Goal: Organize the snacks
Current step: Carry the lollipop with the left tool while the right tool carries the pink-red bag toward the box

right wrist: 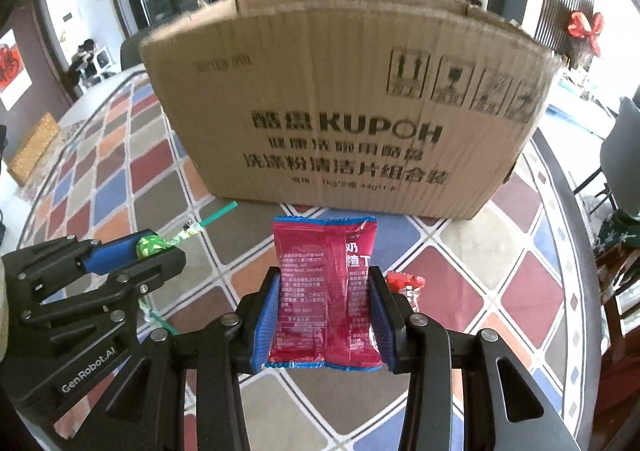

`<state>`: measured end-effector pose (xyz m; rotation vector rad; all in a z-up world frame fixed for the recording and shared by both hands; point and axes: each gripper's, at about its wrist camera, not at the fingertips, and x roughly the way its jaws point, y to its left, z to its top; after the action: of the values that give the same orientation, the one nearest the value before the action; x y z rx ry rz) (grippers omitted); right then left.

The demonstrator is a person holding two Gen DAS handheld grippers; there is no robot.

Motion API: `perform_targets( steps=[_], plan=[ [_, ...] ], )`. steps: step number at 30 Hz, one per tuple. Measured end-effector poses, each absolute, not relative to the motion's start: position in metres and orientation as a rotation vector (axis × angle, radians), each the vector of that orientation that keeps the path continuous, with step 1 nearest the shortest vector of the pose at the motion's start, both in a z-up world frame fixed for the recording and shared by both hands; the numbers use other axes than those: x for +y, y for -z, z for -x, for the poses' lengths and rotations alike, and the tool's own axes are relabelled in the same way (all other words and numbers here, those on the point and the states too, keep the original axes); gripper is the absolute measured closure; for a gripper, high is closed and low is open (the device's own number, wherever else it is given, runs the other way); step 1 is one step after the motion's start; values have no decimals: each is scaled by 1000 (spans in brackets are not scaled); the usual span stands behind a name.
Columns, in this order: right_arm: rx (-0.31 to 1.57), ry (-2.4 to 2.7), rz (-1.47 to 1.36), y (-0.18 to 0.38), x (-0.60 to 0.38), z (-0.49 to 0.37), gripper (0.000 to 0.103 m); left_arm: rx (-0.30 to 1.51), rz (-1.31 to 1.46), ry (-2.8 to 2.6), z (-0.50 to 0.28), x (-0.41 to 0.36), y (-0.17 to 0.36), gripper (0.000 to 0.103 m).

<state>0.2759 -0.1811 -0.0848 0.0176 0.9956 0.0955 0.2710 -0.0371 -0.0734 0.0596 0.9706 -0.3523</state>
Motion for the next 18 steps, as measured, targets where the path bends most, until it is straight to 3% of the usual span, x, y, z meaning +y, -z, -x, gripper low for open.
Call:
perform_targets(
  steps=[18],
  plan=[
    [810, -111, -52, 6, -203, -243, 60, 776, -53, 376, -247, -43, -8, 76]
  ],
)
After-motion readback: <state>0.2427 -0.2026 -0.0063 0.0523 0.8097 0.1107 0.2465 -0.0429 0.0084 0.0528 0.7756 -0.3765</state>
